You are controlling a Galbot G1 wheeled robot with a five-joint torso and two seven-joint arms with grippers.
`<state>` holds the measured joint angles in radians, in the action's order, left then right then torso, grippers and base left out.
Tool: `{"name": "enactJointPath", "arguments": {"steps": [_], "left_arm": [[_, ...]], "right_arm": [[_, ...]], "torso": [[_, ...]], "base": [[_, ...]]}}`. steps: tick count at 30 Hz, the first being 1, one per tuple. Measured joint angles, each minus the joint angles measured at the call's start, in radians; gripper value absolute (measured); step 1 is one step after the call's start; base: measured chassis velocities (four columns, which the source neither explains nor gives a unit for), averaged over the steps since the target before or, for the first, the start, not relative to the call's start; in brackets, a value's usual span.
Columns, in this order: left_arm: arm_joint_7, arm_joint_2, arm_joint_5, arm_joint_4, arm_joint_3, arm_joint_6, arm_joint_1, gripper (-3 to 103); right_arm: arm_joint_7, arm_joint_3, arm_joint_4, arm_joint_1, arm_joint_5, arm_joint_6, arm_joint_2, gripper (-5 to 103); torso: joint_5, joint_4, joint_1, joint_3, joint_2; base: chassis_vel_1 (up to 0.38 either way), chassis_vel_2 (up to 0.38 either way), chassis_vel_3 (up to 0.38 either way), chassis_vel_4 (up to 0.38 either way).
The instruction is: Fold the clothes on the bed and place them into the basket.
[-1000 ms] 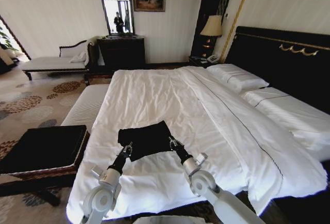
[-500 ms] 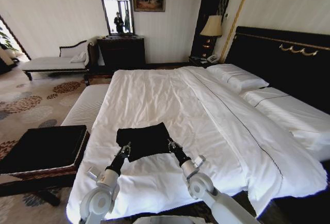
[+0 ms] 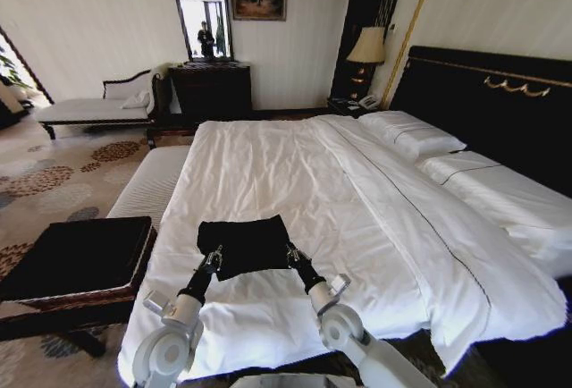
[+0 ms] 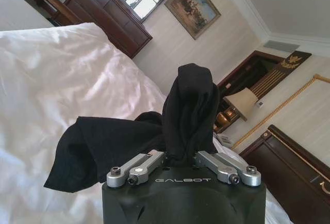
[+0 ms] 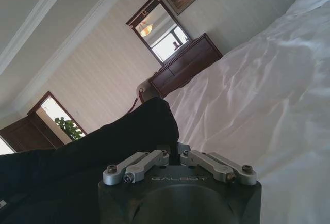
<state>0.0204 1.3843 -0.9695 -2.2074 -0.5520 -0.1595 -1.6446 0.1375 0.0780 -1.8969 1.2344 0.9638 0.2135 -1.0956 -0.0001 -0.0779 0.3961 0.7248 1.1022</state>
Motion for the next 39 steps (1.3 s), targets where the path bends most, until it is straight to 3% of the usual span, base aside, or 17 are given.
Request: {"name": "enactJointPath", "arguments": {"steps": [39], "left_arm": [[-0.005,0.011,0.003,0.024,-0.008,0.007,-0.003,10]], "right_arm": [[0.011,0.040,0.003,-0.005,-0.025,-0.006,-0.066,4]], "torso": [[0.0001,0.0000,0.000,0.000,0.000]], "base": [[0.053,0.050,-0.052,-0.048]]}}
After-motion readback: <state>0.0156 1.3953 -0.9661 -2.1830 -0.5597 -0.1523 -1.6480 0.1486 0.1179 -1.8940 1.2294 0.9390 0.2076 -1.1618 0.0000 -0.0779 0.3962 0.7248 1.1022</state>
